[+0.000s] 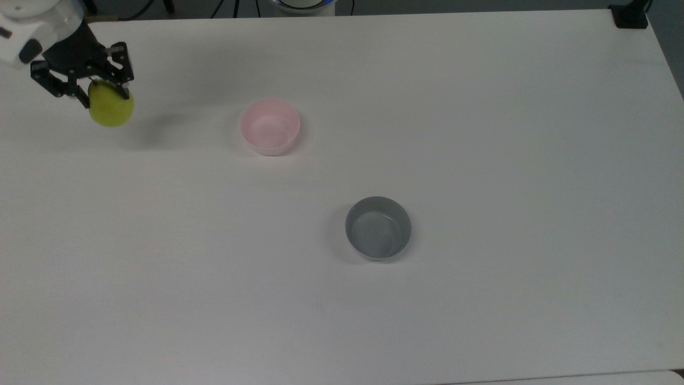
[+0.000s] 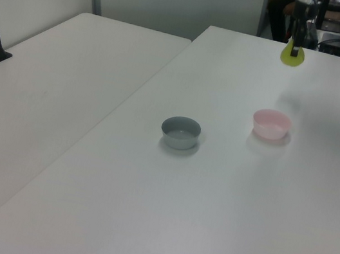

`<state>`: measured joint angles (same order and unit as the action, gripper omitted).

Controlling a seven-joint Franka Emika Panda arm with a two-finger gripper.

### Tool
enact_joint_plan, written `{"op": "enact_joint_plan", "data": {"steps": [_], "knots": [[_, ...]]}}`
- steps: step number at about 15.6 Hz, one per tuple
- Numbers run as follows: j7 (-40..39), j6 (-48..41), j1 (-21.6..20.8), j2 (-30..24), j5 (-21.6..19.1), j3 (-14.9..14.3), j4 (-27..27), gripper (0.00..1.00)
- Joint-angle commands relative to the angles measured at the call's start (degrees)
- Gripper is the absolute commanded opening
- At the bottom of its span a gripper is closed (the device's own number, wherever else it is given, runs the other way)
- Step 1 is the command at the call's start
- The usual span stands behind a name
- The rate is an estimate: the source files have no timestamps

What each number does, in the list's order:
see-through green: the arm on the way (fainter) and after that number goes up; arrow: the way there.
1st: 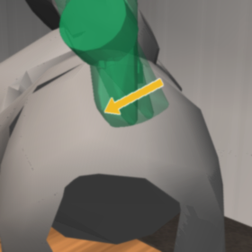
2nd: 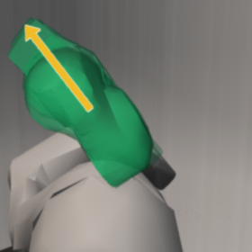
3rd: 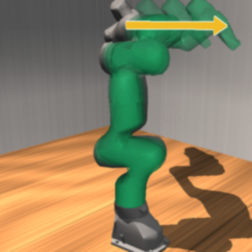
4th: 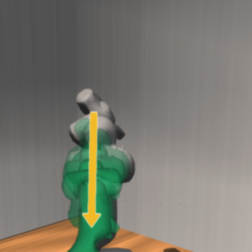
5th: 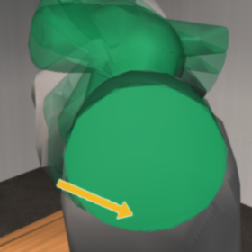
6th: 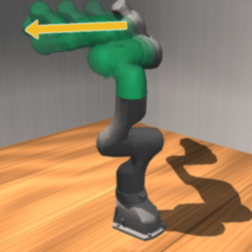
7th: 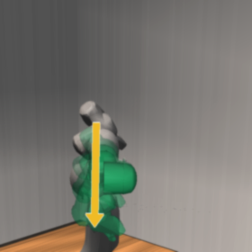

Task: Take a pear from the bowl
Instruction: 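Lift the pear up out of the pink bowl, then carry the pear beside the pink bowl, lower it, and release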

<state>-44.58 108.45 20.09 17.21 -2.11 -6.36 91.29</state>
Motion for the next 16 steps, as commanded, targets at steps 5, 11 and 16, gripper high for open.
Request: {"op": "enact_joint_plan", "data": {"steps": [5,11,16], "knots": [[-5.78,8.79,2.24,6.78,-0.97,-0.32,1.79,0.05],[-3.42,12.31,2.33,7.22,-1.23,-0.32,4.69,0.05],[-0.87,12.14,2.24,7.49,-1.23,-0.32,4.87,0.34]]}}
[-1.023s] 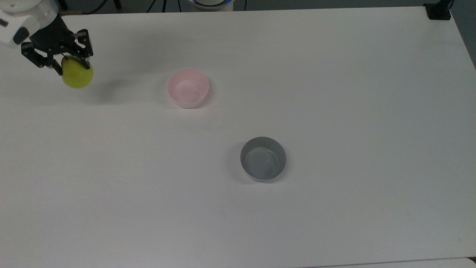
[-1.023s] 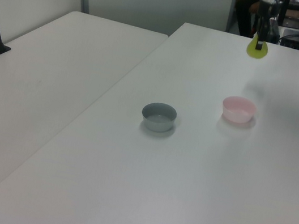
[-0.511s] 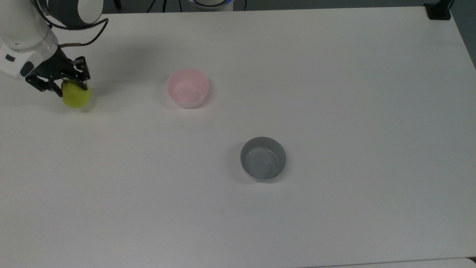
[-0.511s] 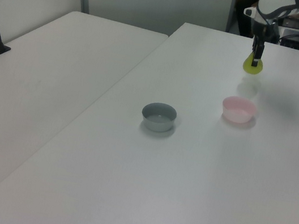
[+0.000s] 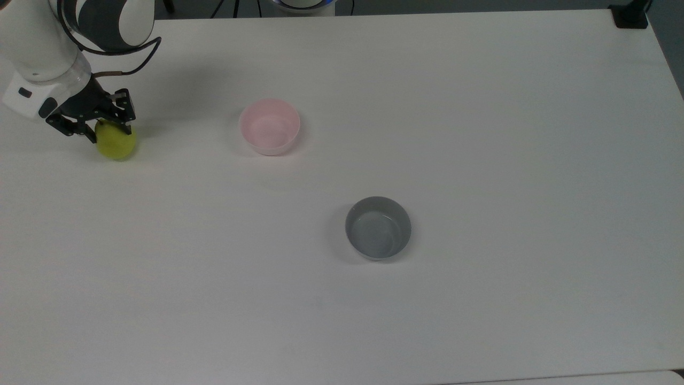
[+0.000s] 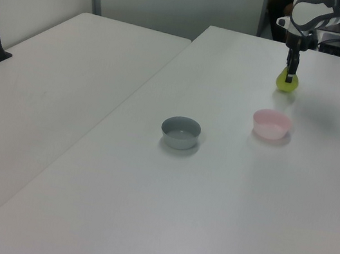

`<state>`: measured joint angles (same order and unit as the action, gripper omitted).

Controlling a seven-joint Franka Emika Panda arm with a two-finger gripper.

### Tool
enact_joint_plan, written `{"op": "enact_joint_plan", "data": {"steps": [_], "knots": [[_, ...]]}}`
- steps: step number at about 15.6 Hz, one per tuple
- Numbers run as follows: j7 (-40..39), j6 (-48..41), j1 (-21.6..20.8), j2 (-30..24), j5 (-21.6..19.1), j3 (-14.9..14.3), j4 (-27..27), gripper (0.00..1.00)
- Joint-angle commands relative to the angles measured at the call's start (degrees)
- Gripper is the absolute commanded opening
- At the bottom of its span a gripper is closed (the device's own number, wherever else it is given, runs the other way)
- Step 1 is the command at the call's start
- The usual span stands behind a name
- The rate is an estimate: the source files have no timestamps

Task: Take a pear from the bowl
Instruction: 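Carry the pear beside the pink bowl, lower it, and release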

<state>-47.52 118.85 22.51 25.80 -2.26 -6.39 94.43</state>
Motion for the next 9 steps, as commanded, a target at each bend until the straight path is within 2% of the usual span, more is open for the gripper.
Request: {"op": "enact_joint_plan", "data": {"steps": [1,2,3,4,9], "knots": [[2.86,1.73,-0.10,-1.10,-1.08,-0.29,1.72,0.54],[3.31,1.56,-0.19,-1.10,-1.08,-0.29,1.72,0.74],[3.66,1.56,-0.19,-1.19,-1.08,-0.29,1.72,0.89],[4.10,1.56,-0.19,-1.19,-0.99,-0.29,1.63,0.98],[8.48,-0.37,-0.19,-3.73,-0.99,-0.29,1.02,1.00]]}}
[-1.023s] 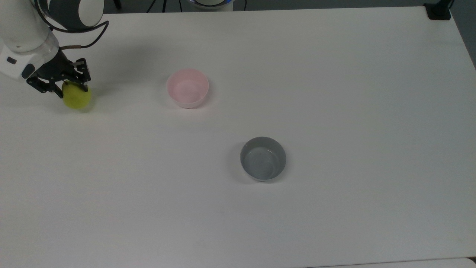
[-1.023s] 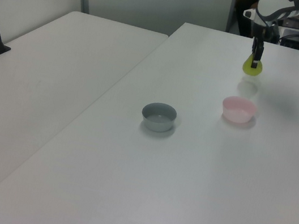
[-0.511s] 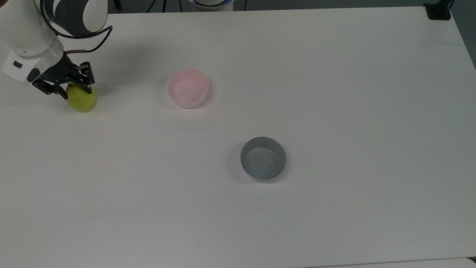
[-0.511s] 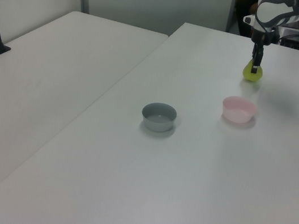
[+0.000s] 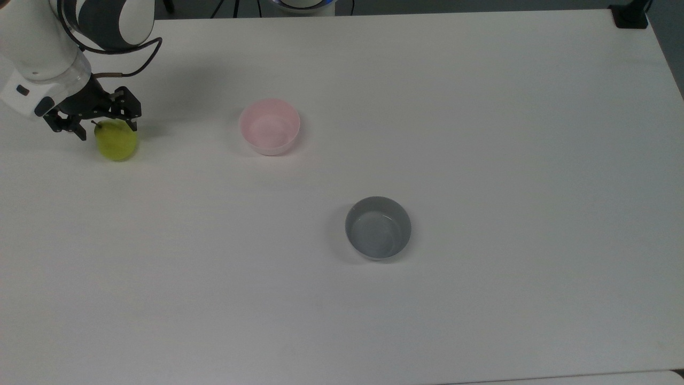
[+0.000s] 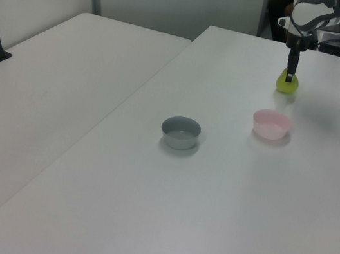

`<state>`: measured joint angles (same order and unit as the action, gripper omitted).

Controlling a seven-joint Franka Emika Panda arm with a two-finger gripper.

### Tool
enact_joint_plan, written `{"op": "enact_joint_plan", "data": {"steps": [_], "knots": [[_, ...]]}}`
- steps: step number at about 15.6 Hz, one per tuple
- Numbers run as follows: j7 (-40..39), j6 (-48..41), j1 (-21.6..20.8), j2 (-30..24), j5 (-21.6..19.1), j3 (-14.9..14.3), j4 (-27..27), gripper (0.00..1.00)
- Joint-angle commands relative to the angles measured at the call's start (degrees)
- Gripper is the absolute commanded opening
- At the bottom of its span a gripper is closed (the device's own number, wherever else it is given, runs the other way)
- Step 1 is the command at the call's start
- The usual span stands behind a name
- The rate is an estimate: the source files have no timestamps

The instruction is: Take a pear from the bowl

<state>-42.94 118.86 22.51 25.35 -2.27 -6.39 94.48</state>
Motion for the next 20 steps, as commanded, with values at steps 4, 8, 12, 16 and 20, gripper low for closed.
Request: {"op": "enact_joint_plan", "data": {"steps": [4,8,12,16,20], "knots": [[8.39,-5.02,-0.98,-6.97,-0.37,0.33,-0.17,1.00],[15.15,-10.48,-2.03,-11.63,-0.89,0.68,-1.05,1.00],[26.73,-16.18,-5.54,-17.69,-0.98,0.68,-1.05,1.00],[36.60,-24.17,-11.77,-23.14,-0.37,0.16,-1.14,1.00],[41.25,-28.94,-17.23,-26.57,-0.28,-0.11,-1.22,1.00]]}}
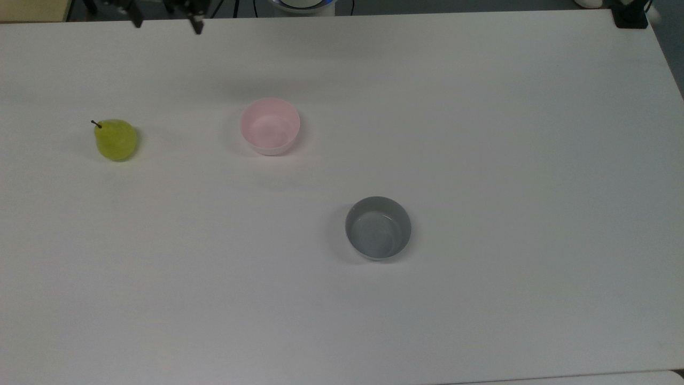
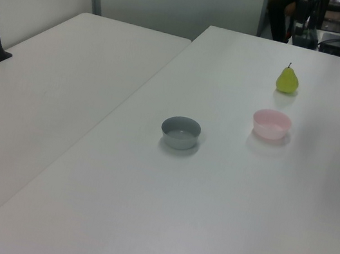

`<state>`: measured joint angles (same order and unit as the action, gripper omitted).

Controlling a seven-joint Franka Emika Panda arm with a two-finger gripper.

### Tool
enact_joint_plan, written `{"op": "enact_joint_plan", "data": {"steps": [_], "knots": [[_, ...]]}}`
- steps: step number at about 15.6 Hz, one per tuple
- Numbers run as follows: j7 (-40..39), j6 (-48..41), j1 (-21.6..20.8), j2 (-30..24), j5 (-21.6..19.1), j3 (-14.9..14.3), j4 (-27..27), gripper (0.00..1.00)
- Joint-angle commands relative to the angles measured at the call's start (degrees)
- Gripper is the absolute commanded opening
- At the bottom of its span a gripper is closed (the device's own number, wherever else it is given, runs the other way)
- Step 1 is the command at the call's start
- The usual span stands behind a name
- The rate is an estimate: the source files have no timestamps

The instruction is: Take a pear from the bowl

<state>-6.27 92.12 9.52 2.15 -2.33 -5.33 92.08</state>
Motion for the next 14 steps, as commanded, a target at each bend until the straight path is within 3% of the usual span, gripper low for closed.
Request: {"op": "enact_joint_plan", "data": {"steps": [1,3,8,14], "knots": [[6.34,-2.21,-5.90,-3.82,-0.22,-1.09,1.26,1.00],[6.80,-1.60,-9.86,-3.82,0.48,-1.18,1.26,1.00],[-3.30,4.73,-10.49,-3.47,0.31,-1.09,1.52,1.00],[-3.22,4.91,-10.49,-3.21,0.48,-0.91,1.43,1.00]]}}
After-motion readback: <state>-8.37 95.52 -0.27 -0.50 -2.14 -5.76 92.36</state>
